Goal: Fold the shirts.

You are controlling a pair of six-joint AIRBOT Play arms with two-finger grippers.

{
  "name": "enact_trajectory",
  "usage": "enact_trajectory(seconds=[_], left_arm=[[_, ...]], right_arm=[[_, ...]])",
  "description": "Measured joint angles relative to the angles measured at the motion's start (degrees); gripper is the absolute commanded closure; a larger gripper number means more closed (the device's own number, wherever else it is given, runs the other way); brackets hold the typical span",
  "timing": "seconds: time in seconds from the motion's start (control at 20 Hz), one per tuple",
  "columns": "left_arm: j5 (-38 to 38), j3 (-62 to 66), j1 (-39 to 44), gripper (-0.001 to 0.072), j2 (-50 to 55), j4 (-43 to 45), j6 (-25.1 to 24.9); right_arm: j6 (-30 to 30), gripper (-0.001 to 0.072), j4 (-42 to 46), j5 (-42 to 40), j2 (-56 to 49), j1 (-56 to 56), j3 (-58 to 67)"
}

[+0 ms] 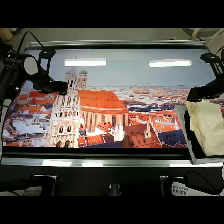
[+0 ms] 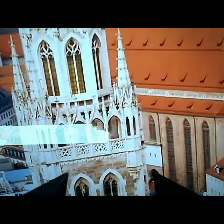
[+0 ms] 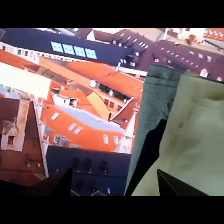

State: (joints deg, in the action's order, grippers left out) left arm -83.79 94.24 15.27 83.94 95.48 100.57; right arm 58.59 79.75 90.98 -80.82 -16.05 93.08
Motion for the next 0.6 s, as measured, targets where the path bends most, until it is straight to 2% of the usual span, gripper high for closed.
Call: enact_trajectory(seconds=[0.6], left_arm=[[-1.84, -2.1, 0.44, 0.0068, 0.39, 0.9, 1.42]], right_arm=[[0.76, 0.015, -0.85, 1.92, -0.09, 0.96, -0.98]])
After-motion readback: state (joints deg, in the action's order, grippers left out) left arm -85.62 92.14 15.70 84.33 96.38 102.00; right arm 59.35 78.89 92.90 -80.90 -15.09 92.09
